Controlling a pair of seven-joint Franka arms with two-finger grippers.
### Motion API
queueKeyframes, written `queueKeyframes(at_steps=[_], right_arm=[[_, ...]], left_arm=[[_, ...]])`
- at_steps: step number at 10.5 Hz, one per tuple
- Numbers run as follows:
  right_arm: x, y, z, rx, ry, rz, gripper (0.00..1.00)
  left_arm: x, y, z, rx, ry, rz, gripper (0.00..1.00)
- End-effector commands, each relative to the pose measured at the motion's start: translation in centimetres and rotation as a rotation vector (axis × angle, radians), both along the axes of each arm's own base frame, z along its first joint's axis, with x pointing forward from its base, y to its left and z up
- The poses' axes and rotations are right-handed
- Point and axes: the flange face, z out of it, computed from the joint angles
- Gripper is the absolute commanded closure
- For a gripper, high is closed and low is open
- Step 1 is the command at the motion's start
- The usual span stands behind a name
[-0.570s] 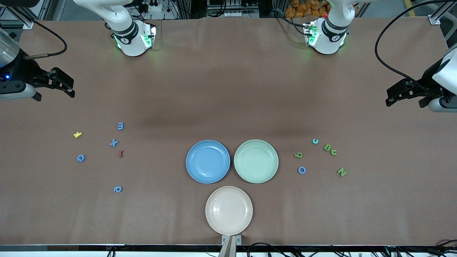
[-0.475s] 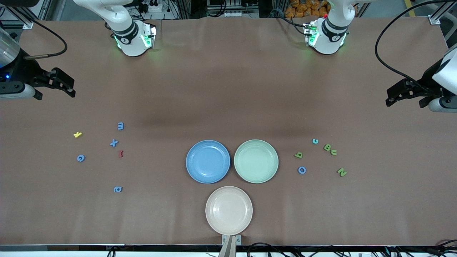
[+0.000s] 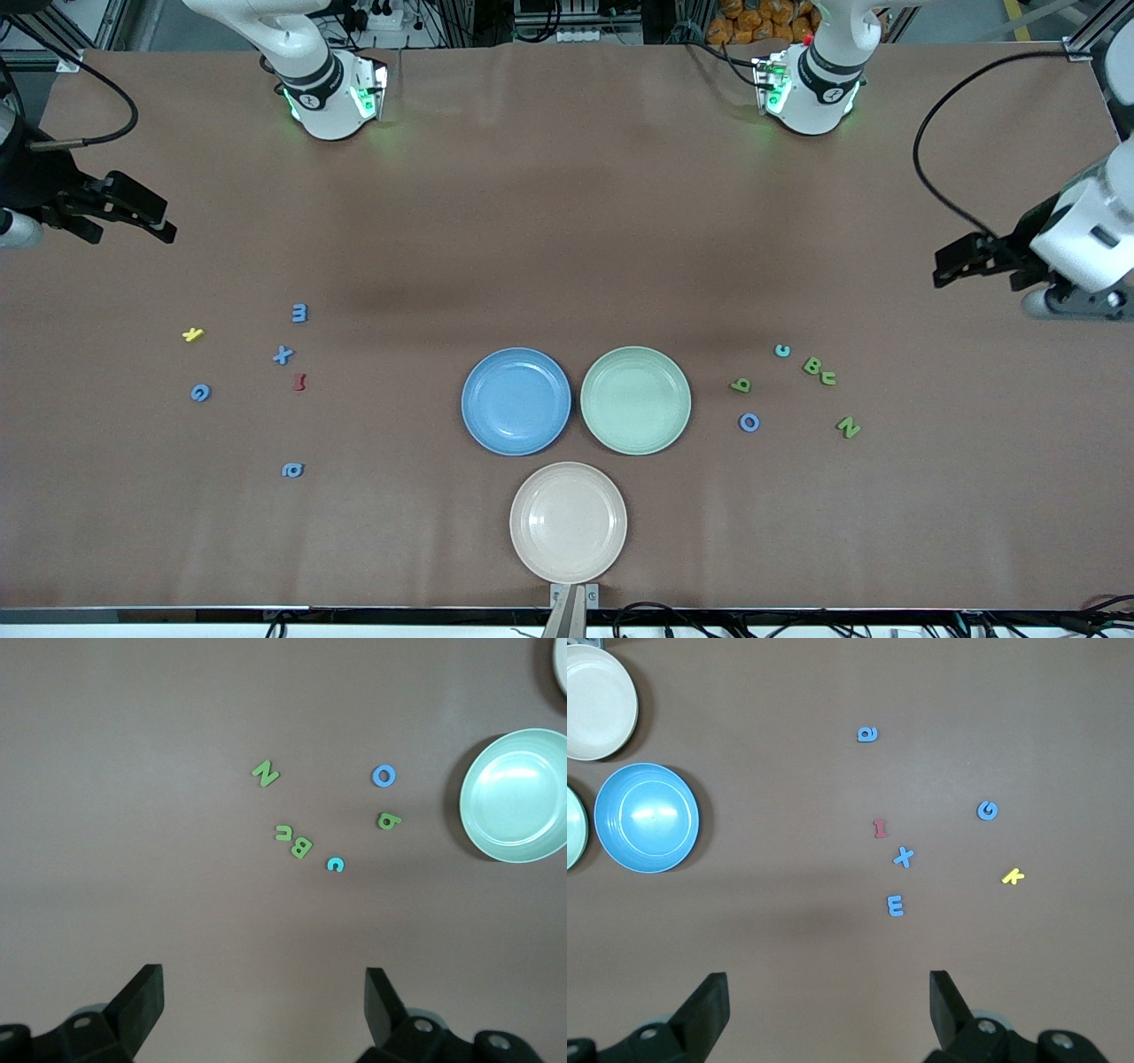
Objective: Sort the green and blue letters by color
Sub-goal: 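Lower both grippers toward the letter clusters beside the plates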
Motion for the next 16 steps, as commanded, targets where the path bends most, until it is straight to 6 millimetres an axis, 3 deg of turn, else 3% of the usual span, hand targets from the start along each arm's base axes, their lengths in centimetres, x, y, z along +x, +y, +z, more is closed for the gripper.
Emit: queueKeyframes(at_steps=[1,3,5,8,9,12,16], right_arm=[[-0.1,0.5,0.0,0.02,0.016,-0.004,0.0],[0.2,4.5,-2.3,0.016,0.056,0.051,0.0],[0.6,4.4,-6.0,0.013,0.093,0.047,0.0],[2.9,4.3,-10.3,0.009,0.118,0.034,0.0],[4.1,4.0,-12.3,0.004,0.116,0.027,0.0],[7.7,-0.4,-17.2,0.005,0.09,-0.041,0.0],[11.1,-1.5,-22.3,-0.016,-0.009,-0.019,0.0]], left_arm=[[1.3,-0.8,-5.6,0.013,-0.001,-0.028,0.0],[2.3,-1.2,-11.0,0.011,-0.007,-0.042,0.0],[1.7,-4.4,-16.4,0.064,-0.038,-0.13,0.0],[1.4,-4.8,-21.7,0.058,-0.057,-0.149,0.0],[1.3,-5.0,-23.5,0.052,-0.067,-0.153,0.0],[0.6,-4.9,-27.6,0.041,-0.057,-0.156,0.0],[0.9,-3.6,-31.7,0.032,-0.036,-0.135,0.06]])
